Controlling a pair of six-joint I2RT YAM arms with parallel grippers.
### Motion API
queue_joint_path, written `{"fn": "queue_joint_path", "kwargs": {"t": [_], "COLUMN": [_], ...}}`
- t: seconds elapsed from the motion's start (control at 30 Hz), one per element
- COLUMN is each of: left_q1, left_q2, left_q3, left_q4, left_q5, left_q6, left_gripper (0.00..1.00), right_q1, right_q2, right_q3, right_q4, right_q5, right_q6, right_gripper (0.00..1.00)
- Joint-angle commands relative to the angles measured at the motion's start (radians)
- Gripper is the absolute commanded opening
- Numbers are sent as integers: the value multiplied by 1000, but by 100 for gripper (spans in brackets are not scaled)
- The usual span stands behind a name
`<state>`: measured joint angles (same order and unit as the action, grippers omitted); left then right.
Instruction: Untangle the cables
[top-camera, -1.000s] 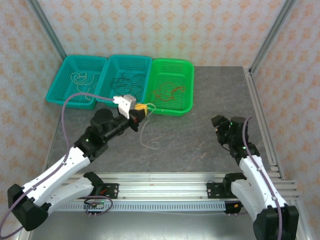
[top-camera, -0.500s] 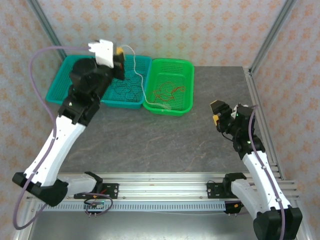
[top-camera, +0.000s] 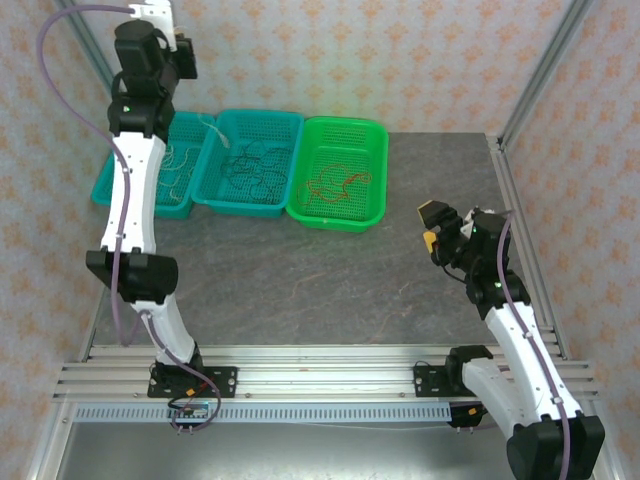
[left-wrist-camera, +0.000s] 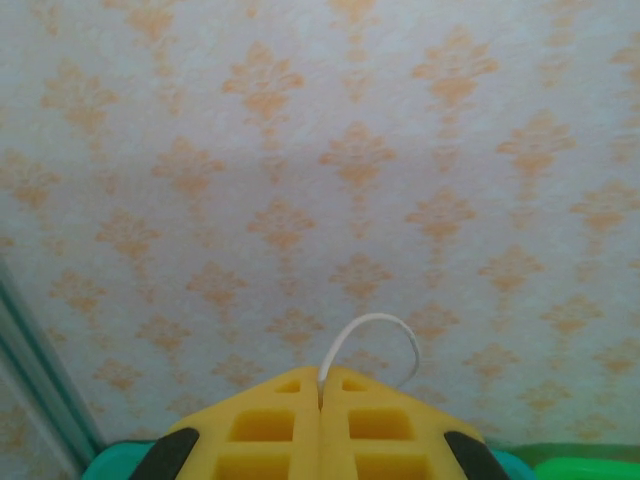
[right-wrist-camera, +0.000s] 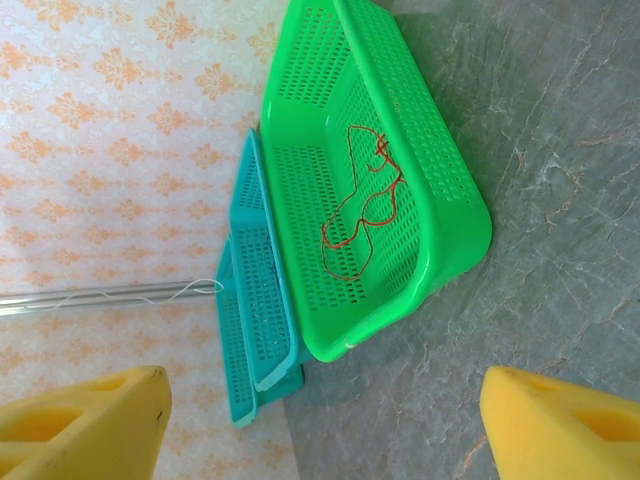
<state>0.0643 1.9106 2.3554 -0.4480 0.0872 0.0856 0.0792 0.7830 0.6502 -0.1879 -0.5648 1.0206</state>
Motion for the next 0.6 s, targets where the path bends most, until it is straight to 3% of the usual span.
{"fn": "queue_joint_path", "kwargs": {"t": [0.0, 0.17, 0.43, 0.47, 0.57], "left_q1": [83, 180, 259, 266, 280], "left_q2": [63, 98, 93, 93, 49], "left_q3": [89, 10, -343, -365, -457], "left_q4": [-104, -140, -39, -34, 7], "left_q5": [69, 92, 129, 133, 150], "left_q6": [-94, -172, -247, -263, -313], "left_gripper": [0, 0, 3, 15, 65], "right_q1": [7, 6, 6, 7, 7], "right_q2": [-28, -42, -26, -27, -27], "right_q3": [26, 21, 14, 14, 14], "right_q4": [-5, -1, 13, 12, -2], "right_q5": [-15, -15, -26, -24, -14], "right_q6": [-9, -16, 0, 0, -11], "right_gripper": [82, 84, 84, 85, 85]}}
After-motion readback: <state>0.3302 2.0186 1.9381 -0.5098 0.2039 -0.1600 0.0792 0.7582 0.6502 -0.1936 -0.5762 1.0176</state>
